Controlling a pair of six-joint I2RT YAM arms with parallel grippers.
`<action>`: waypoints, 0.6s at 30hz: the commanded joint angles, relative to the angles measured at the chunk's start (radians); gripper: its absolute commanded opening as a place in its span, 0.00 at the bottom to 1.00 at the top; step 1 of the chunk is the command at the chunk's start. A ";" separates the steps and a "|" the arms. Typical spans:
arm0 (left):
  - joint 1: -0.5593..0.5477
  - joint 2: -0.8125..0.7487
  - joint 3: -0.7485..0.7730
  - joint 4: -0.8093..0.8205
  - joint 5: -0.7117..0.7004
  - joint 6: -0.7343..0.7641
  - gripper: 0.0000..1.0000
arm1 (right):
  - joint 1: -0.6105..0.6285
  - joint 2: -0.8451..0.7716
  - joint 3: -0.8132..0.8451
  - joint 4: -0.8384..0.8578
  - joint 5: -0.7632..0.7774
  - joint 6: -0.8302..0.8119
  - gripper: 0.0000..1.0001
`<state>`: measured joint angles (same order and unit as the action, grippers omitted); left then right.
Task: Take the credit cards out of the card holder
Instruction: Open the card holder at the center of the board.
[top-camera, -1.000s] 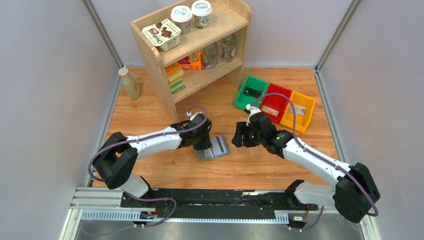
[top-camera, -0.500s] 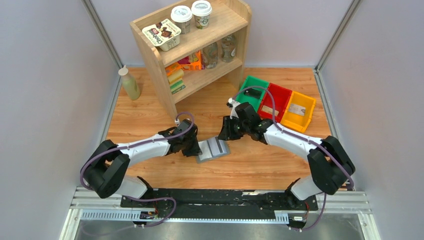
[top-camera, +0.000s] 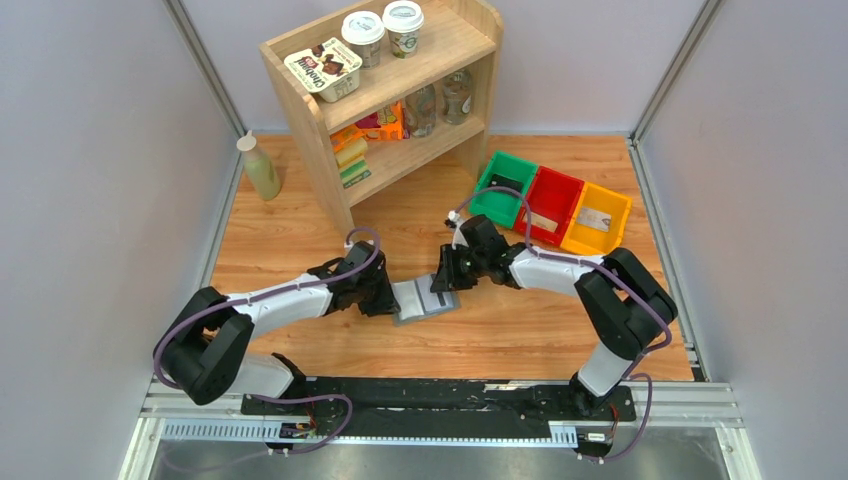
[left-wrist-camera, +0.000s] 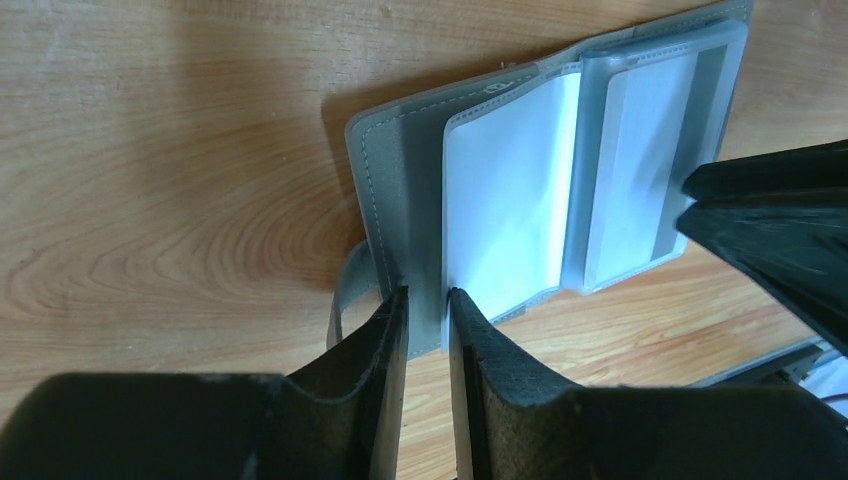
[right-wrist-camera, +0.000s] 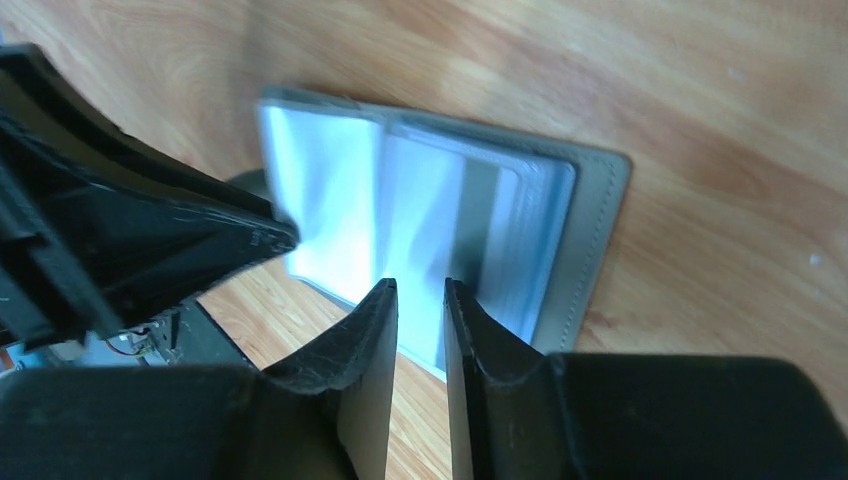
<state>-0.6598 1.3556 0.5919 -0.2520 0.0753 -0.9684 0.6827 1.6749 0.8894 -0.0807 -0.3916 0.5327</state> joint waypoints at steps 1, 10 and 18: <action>0.009 -0.021 -0.003 0.036 0.030 0.027 0.29 | -0.011 0.012 -0.075 0.108 0.020 0.056 0.25; 0.029 -0.033 0.032 0.013 0.092 0.008 0.30 | -0.014 -0.001 -0.173 0.162 0.050 0.092 0.24; 0.028 -0.107 0.241 -0.102 0.122 0.002 0.33 | -0.012 -0.032 -0.179 0.162 0.054 0.089 0.24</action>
<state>-0.6342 1.3102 0.7067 -0.3355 0.1631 -0.9623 0.6708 1.6581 0.7330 0.1211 -0.3889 0.6331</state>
